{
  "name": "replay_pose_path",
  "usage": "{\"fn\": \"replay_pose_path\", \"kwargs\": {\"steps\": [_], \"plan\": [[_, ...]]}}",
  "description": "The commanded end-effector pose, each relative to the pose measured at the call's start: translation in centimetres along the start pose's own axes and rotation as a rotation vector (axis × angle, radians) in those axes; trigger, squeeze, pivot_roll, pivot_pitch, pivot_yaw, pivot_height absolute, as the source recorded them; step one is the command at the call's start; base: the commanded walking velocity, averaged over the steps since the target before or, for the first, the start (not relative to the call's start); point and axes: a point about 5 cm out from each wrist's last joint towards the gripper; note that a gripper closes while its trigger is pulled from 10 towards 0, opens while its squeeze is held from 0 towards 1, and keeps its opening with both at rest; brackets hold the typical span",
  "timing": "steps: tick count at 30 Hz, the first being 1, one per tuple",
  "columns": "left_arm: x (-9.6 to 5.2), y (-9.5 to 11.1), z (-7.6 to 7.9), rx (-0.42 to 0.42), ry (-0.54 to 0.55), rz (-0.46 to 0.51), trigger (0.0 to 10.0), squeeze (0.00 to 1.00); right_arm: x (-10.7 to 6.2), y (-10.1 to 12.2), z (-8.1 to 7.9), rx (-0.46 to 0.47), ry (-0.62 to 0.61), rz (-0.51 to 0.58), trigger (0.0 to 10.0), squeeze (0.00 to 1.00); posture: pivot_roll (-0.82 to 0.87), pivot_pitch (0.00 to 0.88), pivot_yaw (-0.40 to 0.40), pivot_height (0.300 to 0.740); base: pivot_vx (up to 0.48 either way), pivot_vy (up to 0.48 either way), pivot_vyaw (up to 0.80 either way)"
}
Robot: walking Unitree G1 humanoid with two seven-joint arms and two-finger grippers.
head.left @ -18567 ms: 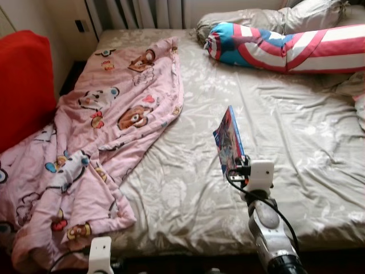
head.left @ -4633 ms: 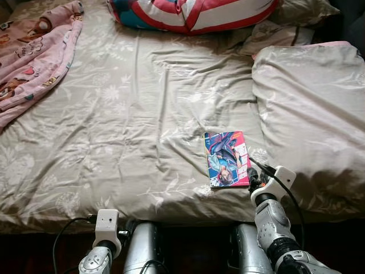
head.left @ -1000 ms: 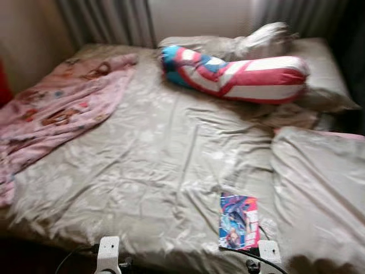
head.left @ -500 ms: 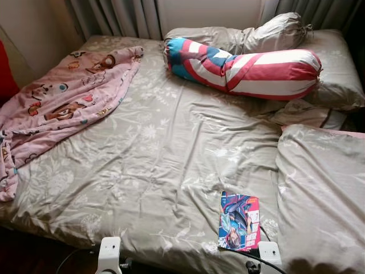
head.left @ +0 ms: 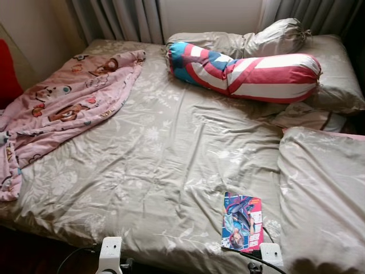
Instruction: Clean up the room
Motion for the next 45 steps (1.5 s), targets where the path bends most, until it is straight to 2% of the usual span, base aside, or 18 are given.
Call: {"fn": "replay_pose_path", "kwargs": {"steps": [1,45], "plan": [[-0.14,-0.62,-0.46,0.009,0.01,-0.035,10.0,0.0,-0.09,-0.54,-0.29,0.007,0.01,-0.02,10.0,0.0,0.0,0.16,0.014,0.74,0.0,0.416,0.0],[-0.14,-0.61,-0.43,0.002,0.004,-0.034,10.0,0.0,-0.1,-0.57,-0.31,-0.007,0.022,-0.02,10.0,0.0,0.0,0.155,0.012,0.74,0.0,0.406,0.0]]}}
Point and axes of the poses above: a point about 5 cm out from each wrist's last joint towards the gripper, its own x axis pointing out of the wrist towards the gripper, its own y axis along the axis of the wrist's last joint, z = x × y, and after that the axes turned 10 degrees about -x, right-handed
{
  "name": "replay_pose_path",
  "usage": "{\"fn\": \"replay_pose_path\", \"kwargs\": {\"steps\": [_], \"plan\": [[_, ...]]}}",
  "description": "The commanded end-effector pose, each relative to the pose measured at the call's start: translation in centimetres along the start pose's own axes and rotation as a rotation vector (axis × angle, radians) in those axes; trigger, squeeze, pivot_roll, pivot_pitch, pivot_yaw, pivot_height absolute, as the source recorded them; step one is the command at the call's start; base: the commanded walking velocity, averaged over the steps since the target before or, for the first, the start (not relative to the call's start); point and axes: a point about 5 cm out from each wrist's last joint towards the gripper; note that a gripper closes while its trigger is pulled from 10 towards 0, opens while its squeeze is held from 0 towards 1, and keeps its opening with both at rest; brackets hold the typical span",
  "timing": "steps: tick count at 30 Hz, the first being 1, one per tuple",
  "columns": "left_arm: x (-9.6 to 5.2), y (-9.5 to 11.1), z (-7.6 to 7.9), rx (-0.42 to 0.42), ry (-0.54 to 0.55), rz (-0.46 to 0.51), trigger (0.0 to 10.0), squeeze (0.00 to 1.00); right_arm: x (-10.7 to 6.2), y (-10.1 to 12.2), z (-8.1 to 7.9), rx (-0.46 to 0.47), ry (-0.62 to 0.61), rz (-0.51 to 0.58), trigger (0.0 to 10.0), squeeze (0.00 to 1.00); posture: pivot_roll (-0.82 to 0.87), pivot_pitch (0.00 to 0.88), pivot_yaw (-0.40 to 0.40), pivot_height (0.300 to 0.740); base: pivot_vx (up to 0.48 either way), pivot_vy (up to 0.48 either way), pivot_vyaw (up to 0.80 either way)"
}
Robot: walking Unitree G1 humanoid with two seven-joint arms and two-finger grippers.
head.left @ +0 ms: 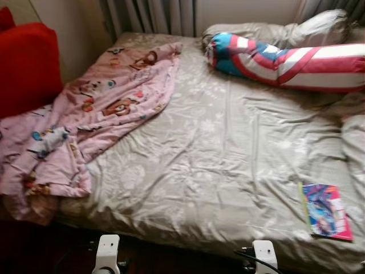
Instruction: Clean up the room
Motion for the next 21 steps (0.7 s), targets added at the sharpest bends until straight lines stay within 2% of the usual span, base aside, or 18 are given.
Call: {"fn": "replay_pose_path", "kwargs": {"steps": [1,21], "plan": [[-0.21,-0.78,-0.64,0.009,0.017,-0.035,10.0,0.0,-0.12,-0.67,-0.4,0.008,0.009,-0.021,10.0,0.0,0.0,0.155,0.012,0.74,0.0,0.401,0.0],[-0.24,-0.84,-0.73,0.011,0.015,-0.037,10.0,0.0,-0.13,-0.73,-0.49,0.002,0.015,-0.023,10.0,0.0,0.0,0.151,0.013,0.74,0.0,0.403,0.0]]}}
Point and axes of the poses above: a point about 5 cm out from each wrist's last joint towards the gripper, its own x axis pointing out of the wrist towards the gripper, its own y axis along the axis of the wrist's last joint, z = x × y, and after that the axes turned 10 degrees about -x, right-handed
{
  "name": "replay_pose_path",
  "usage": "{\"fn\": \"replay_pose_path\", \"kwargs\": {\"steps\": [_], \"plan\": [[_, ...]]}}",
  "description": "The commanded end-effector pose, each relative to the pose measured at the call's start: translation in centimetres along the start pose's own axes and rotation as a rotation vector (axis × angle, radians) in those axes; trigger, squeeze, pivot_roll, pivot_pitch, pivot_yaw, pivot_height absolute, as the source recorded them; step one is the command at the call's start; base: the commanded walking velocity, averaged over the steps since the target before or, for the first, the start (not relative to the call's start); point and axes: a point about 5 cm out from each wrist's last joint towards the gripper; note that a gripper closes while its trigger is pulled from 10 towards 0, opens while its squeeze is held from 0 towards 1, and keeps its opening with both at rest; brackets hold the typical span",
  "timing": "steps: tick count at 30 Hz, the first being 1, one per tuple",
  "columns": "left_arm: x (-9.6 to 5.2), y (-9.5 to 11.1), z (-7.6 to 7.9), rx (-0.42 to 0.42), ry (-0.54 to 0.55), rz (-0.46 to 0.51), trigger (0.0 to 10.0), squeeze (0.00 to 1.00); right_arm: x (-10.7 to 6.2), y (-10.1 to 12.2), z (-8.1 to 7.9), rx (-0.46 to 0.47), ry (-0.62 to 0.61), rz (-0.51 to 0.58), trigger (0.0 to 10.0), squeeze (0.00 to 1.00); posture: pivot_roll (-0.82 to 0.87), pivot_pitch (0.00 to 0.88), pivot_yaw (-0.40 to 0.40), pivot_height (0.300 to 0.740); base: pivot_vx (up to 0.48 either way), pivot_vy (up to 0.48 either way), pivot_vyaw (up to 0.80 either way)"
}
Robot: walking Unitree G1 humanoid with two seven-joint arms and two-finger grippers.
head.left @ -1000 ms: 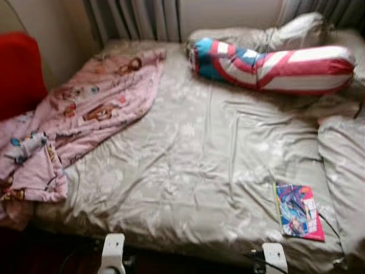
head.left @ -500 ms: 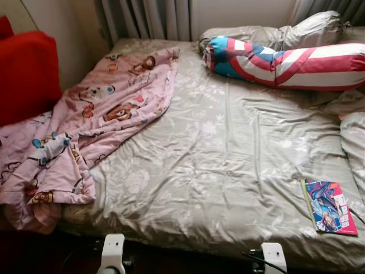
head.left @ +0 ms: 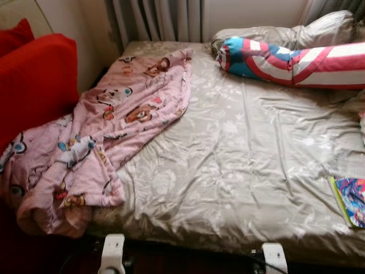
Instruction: Clean up the room
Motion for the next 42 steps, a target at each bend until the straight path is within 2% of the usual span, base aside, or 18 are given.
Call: {"fn": "replay_pose_path", "kwargs": {"steps": [1,30,42], "plan": [[-0.39,-1.4,-0.86,0.008,0.022,-0.054,10.0,0.0,-0.03,-0.33,-0.6,0.004,0.018,-0.012,10.0,0.0,0.0,0.151,0.013,0.74,0.0,0.405,0.0],[-0.36,-1.33,-0.79,0.003,0.025,-0.05,10.0,0.0,-0.02,-0.26,-0.5,0.003,0.017,-0.011,10.0,0.0,0.0,0.166,0.01,0.74,0.0,0.398,0.0],[-0.34,-1.24,-0.8,0.012,0.026,-0.048,10.0,0.0,-0.01,-0.18,-0.49,0.005,0.017,-0.007,10.0,0.0,0.01,0.176,0.011,0.74,0.0,0.0,0.0]]}}
Point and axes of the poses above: a point about 5 cm out from each wrist's last joint towards the gripper, its own x axis pointing out of the wrist towards the gripper, its own y axis along the axis of the wrist's last joint, z = x × y, and after that the axes turned 10 degrees about -x, right-handed
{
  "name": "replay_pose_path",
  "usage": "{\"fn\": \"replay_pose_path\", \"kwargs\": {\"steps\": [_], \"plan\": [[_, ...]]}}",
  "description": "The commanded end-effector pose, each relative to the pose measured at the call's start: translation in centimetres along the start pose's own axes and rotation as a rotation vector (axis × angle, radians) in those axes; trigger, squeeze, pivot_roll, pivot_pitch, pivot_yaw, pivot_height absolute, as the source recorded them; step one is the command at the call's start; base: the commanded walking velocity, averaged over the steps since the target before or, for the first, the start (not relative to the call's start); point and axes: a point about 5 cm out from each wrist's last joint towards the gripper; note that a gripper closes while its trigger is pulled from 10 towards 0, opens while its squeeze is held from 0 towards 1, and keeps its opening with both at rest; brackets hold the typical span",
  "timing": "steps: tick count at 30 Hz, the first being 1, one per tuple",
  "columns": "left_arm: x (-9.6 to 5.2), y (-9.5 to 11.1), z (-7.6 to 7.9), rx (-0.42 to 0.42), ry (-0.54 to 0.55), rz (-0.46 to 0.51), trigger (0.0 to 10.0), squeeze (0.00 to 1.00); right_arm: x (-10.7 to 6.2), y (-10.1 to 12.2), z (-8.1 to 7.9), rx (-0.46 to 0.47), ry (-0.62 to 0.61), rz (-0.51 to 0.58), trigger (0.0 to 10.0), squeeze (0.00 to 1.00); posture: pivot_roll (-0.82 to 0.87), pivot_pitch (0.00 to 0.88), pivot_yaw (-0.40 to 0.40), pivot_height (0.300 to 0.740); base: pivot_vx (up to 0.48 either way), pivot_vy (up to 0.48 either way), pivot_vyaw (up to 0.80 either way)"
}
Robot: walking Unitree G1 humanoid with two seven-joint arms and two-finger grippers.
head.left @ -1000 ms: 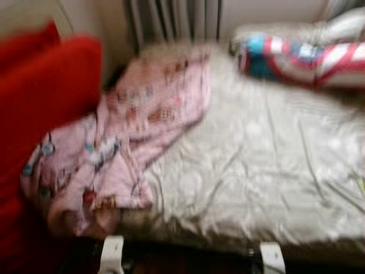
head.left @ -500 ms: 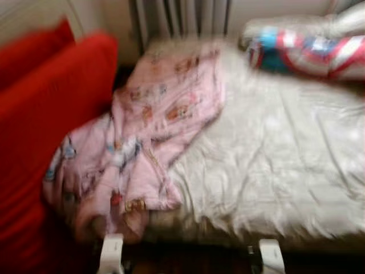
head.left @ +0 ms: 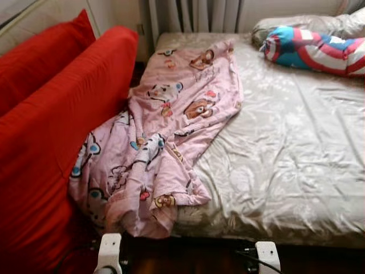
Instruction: Clean up the room
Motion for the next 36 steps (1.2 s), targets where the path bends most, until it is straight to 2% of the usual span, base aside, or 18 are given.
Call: {"fn": "replay_pose_path", "kwargs": {"steps": [1,17,21,31,36], "plan": [[-0.27,-1.16,-0.43,0.01,0.013,-0.045,10.0,0.0,-0.17,-0.85,-0.21,0.009,0.005,-0.026,10.0,0.0,0.01,0.176,0.011,0.74,0.0,0.0,0.0],[-0.27,-1.11,-0.45,0.01,0.011,-0.041,10.0,0.0,-0.15,-0.82,-0.25,-0.011,0.012,-0.03,10.0,0.0,0.01,0.18,0.013,0.74,0.0,0.0,0.0],[-0.26,-1.09,-0.48,0.013,0.012,-0.042,10.0,0.0,-0.13,-0.77,-0.28,-0.045,0.02,-0.033,10.0,0.0,0.01,0.181,0.013,0.74,0.0,0.0,0.74],[-0.27,-1.09,-0.57,0.016,0.014,-0.043,10.0,0.0,-0.14,-0.85,-0.35,-0.036,0.02,-0.039,10.0,0.0,0.01,0.181,0.015,0.74,0.0,0.0,0.71],[-0.27,-1.11,-0.57,0.02,0.013,-0.046,10.0,0.0,-0.15,-0.93,-0.4,-0.02,0.023,-0.043,10.0,0.0,0.01,0.182,0.016,0.74,0.0,0.0,0.0]]}}
Point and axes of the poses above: a point about 5 cm out from each wrist's last joint towards the gripper, its own x axis pointing out of the wrist towards the gripper, its own y axis along the axis of the wrist's last joint, z = x × y, and after that the axes turned 10 degrees about -x, right-handed
